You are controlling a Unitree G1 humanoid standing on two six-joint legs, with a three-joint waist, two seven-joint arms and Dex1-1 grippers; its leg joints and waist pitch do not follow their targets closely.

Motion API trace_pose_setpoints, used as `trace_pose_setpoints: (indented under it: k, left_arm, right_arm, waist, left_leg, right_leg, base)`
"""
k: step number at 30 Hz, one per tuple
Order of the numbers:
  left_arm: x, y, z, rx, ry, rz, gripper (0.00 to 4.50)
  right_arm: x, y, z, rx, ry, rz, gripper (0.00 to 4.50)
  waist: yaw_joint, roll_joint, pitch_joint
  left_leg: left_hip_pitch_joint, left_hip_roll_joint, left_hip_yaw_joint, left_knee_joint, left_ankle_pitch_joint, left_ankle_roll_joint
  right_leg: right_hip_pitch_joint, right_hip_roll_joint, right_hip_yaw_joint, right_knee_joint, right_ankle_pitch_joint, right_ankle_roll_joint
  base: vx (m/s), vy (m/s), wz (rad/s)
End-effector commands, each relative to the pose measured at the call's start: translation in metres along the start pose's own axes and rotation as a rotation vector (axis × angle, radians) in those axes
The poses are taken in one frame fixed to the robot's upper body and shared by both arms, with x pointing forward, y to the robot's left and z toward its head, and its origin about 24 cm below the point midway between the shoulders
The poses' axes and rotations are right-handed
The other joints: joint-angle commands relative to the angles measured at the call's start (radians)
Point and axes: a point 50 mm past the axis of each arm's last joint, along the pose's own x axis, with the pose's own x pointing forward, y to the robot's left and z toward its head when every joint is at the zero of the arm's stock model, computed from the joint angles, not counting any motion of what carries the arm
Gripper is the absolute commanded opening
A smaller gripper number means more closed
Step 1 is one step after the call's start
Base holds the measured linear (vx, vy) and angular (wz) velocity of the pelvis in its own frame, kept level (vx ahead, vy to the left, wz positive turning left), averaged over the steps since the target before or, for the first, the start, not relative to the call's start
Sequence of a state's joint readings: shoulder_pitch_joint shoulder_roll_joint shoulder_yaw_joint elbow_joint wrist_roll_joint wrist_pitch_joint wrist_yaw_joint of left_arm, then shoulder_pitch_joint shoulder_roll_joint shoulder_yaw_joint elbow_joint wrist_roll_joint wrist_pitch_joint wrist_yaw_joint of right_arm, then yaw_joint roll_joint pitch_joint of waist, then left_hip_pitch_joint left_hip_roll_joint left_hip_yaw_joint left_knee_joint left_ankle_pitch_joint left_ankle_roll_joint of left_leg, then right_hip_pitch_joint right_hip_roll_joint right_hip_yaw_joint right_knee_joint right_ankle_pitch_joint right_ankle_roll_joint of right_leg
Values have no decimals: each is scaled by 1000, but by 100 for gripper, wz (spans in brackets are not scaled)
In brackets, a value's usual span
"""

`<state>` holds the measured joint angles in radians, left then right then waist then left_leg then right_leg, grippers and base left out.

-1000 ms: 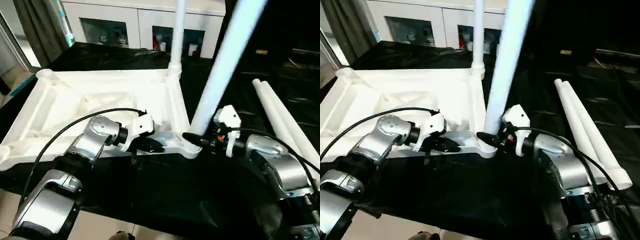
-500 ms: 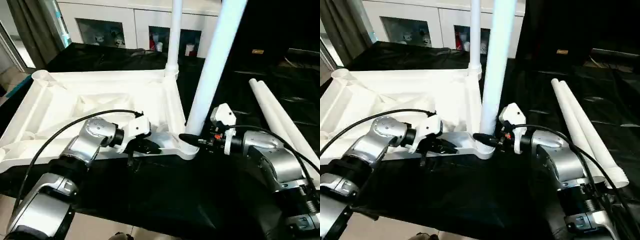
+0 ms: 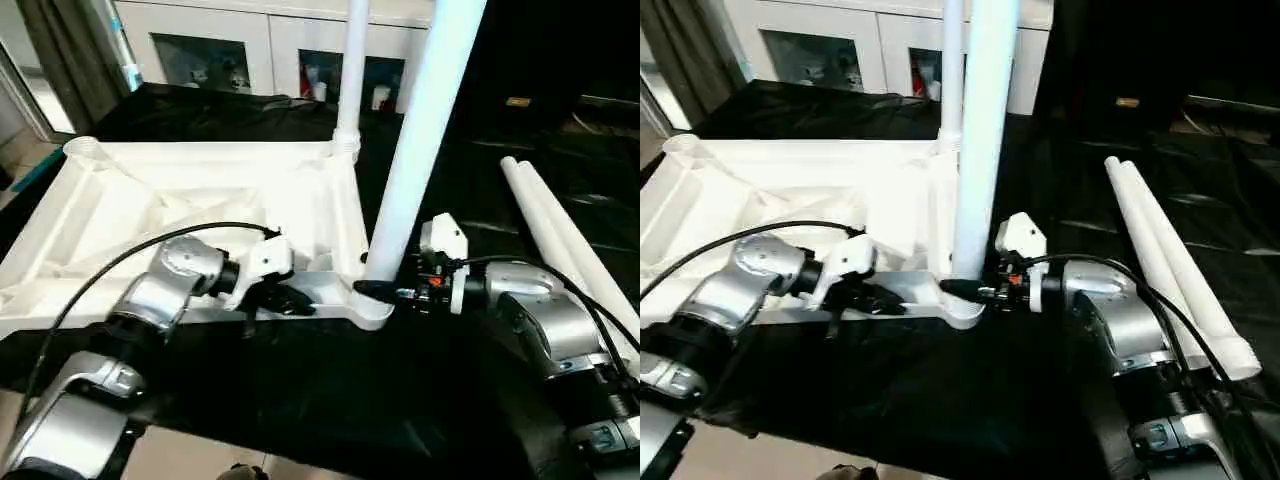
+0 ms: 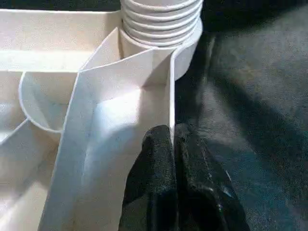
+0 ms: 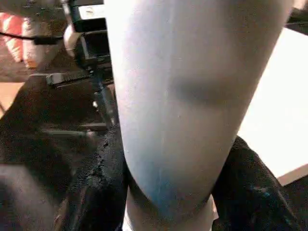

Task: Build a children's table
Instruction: Insert table leg to table base

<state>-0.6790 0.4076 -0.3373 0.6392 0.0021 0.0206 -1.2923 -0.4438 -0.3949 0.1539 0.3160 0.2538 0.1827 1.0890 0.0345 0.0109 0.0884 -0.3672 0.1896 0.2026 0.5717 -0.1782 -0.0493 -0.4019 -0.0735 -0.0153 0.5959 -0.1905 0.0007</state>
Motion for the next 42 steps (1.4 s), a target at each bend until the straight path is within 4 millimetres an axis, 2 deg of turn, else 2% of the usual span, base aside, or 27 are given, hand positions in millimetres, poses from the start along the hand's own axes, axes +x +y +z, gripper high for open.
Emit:
trace_pose_setpoints:
  k: [1, 7, 9, 10, 11, 12, 14, 15, 16, 18, 19, 21, 22, 24, 27, 30, 32, 33, 36, 38, 42]
  left_arm:
    - [4, 8, 19, 40, -43, 52, 0]
    - [7, 16, 25, -13, -28, 134, 0]
    - [10, 24, 28, -41, -5, 205, 0]
    - [10, 24, 28, -41, -5, 205, 0]
    - [15, 31, 31, -81, 9, 286, 0]
    - [18, 34, 32, -111, 18, 330, 0]
    - [21, 37, 32, -142, 30, 374, 0]
    - [32, 41, 33, -167, 61, 443, 0]
    - [32, 41, 33, -167, 61, 443, 0]
    - [43, 42, 38, -187, 65, 488, 0]
    - [47, 42, 41, -197, 58, 492, 0]
    - [50, 41, 43, -200, 54, 493, 0]
    - [52, 41, 44, -198, 54, 494, 0]
    - [54, 41, 47, -195, 49, 487, 0]
    - [55, 41, 49, -191, 49, 481, 0]
    - [55, 42, 49, -188, 57, 480, 0]
    - [56, 41, 49, -188, 58, 478, 0]
    - [56, 41, 49, -188, 57, 473, 0]
    - [56, 40, 50, -184, 51, 463, 0]
    - [56, 40, 50, -180, 46, 456, 0]
    - [56, 39, 53, -158, 29, 428, 0]
  right_arm:
    - [6, 10, -49, 139, 174, -49, 189]
    - [17, -1, -62, 233, 194, -354, 189]
    - [28, -5, -64, 260, 200, -467, 189]
    - [28, -5, -64, 260, 200, -467, 189]
    - [39, -7, -65, 302, 202, -559, 189]
    - [46, -7, -65, 321, 201, -594, 189]
    - [52, -7, -64, 341, 202, -630, 189]
    - [67, -6, -62, 395, 193, -687, 189]
    - [67, -6, -62, 395, 193, -687, 189]
    - [77, -5, -60, 422, 193, -730, 189]
    - [80, -5, -60, 439, 191, -744, 189]
    - [83, -5, -59, 441, 196, -747, 189]
    - [84, -4, -58, 436, 203, -747, 189]
    - [87, -2, -59, 434, 215, -743, 189]
    - [89, -2, -59, 439, 218, -746, 188]
    - [91, -3, -59, 444, 218, -761, 188]
    - [92, -4, -58, 429, 229, -764, 188]
    - [92, -5, -58, 399, 248, -768, 188]
    - [93, -6, -54, 410, 212, -760, 188]
    - [93, -8, -51, 422, 190, -762, 244]
    - [95, -12, -42, 425, 139, -753, 278]
  waist:
    - [-1, 4, -28]
    - [-13, 4, -17]
    - [-17, 5, -19]
    - [-18, 4, -20]
    - [-22, 5, -17]
    - [-22, 3, -13]
    - [-26, 4, -11]
    - [-29, -4, -7]
    - [-29, -4, -7]
    - [-30, 4, -4]
    - [-30, 0, -2]
    - [-31, 0, -4]
    - [-30, 2, -2]
    - [-30, 2, -1]
    - [-34, 5, 0]
    - [-35, 6, 0]
    - [-36, 6, 3]
    - [-35, 6, 6]
    - [-35, 7, 4]
    - [-32, 9, 1]
    - [-31, 7, 0]
  left_leg:
    - [22, 42, -26, -88, -406, -19]
    - [18, 39, -41, -100, -468, -50]
    - [17, 36, -41, -105, -449, -50]
    - [19, 36, -42, -106, -444, -51]
    - [21, 34, -38, -105, -445, -53]
    - [23, 33, -41, -105, -457, -56]
    - [25, 31, -41, -104, -480, -57]
    - [25, 29, -41, -104, -496, -46]
    - [25, 29, -41, -104, -496, -46]
    - [37, 27, -46, -103, -539, -46]
    - [37, 27, -49, -106, -551, -43]
    - [32, 29, -51, -113, -547, -39]
    - [32, 30, -50, -116, -552, -40]
    - [35, 30, -50, -118, -579, -44]
    - [34, 31, -54, -123, -602, -51]
    - [40, 29, -54, -122, -620, -50]
    - [39, 29, -55, -123, -634, -49]
    - [42, 28, -57, -124, -651, -48]
    - [46, 27, -58, -124, -651, -42]
    - [46, 29, -55, -128, -621, -36]
    - [41, 31, -51, -129, -594, -38]
  right_leg:
    - [15, -60, 33, -94, -408, -214]
    - [5, -63, 31, -106, -544, -144]
    - [7, -63, 30, -108, -512, -140]
    - [6, -63, 29, -109, -503, -142]
    - [-2, -59, 32, -109, -483, -149]
    - [-1, -59, 30, -113, -492, -149]
    - [-6, -60, 30, -114, -520, -147]
    - [-10, -60, 31, -122, -562, -128]
    - [-10, -60, 31, -122, -562, -128]
    - [-19, -61, 27, -133, -626, -105]
    - [-18, -60, 24, -136, -626, -95]
    - [-10, -59, 21, -135, -576, -94]
    - [-13, -57, 22, -135, -550, -98]
    - [-15, -56, 21, -137, -545, -99]
    - [-11, -59, 18, -139, -542, -98]
    - [-18, -61, 20, -144, -566, -93]
    - [-18, -61, 18, -148, -589, -84]
    - [-22, -62, 16, -153, -625, -71]
    - [-21, -63, 14, -158, -643, -60]
    - [-16, -64, 16, -158, -602, -70]
    - [-14, -64, 21, -150, -536, -103]
  base:
    - [0, 0, 0]
    - [0, 0, 0]
    - [0, 0, 0]
    - [0, 0, 0]
    - [0, 0, 0]
    - [0, 0, 0]
    - [0, 0, 0]
    - [0, 0, 0]
    - [0, 0, 0]
    - [0, 0, 0]
    - [0, 0, 0]
    - [0, 0, 0]
    - [0, 0, 0]
    - [0, 0, 0]
    - [0, 0, 0]
    - [0, 0, 0]
    - [0, 0, 0]
    - [0, 0, 0]
    - [0, 0, 0]
    - [0, 0, 0]
    - [0, 0, 0]
